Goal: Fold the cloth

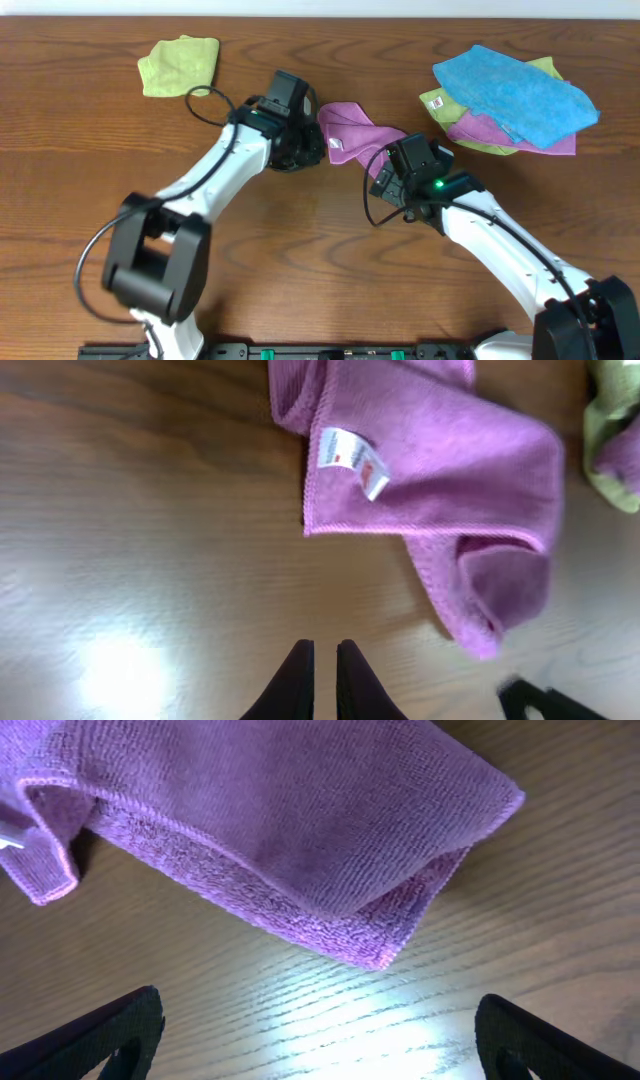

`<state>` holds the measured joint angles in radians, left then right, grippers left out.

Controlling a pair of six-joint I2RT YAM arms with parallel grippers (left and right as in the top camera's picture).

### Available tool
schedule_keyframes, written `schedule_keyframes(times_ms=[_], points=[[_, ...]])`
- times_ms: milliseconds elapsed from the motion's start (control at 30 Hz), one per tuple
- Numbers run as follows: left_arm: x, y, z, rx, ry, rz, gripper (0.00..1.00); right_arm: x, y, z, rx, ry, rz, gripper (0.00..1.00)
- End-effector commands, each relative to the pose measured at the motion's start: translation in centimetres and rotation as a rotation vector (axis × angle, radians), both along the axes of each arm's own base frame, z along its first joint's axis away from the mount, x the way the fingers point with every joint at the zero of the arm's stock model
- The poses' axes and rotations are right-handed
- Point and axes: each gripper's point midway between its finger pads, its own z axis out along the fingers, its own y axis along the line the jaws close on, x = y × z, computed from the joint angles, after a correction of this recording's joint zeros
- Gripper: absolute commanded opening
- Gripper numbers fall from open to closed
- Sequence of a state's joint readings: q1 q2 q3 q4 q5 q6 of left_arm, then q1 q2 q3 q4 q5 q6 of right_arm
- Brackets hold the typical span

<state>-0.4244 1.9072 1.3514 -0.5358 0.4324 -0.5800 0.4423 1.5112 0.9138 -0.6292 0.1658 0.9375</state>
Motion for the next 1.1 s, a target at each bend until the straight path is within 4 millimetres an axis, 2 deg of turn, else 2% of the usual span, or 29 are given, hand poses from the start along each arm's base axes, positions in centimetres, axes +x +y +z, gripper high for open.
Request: schedule_keyframes(times_ms=[0, 200, 333, 467, 700, 900, 1067], points=[[-0.6, -0.5, -3.2, -0.03, 0.098, 0.002, 0.09, 0.8, -0.4, 1.1, 0.007, -0.048, -0.042, 0.99], [0.1, -0.9, -5.6, -0.041, 0.145, 0.072, 0.08, 1.6, -2.3, 1.4, -0.05, -0.084, -0.095, 0.99], [1.2, -1.7, -5.1, -0.08, 0.107, 0.084, 0.11, 2.4, -3.3, 1.6, -0.041, -0.104, -0.131, 0.99], [1.6, -1.8, -5.0, -0.091, 0.098, 0.1, 0.24, 2.8, -4.2, 1.7, -0.052, -0.109, -0.134, 0.99], [2.8, -0.9, -5.3, -0.027, 0.022, 0.102, 0.32, 3.4, -4.9, 1.6, -0.035, -0.089, 0.012, 0.99], [3.7, -0.2, -5.5, 0.015, -0.023, 0.122, 0.33, 4.0, -6.1, 1.6, -0.003, -0.093, 0.045, 0.99], [4.6, -0.4, -5.1, 0.006, -0.062, 0.128, 0.34, 4.7, -6.6, 2.0, -0.019, -0.121, 0.076, 0.99]])
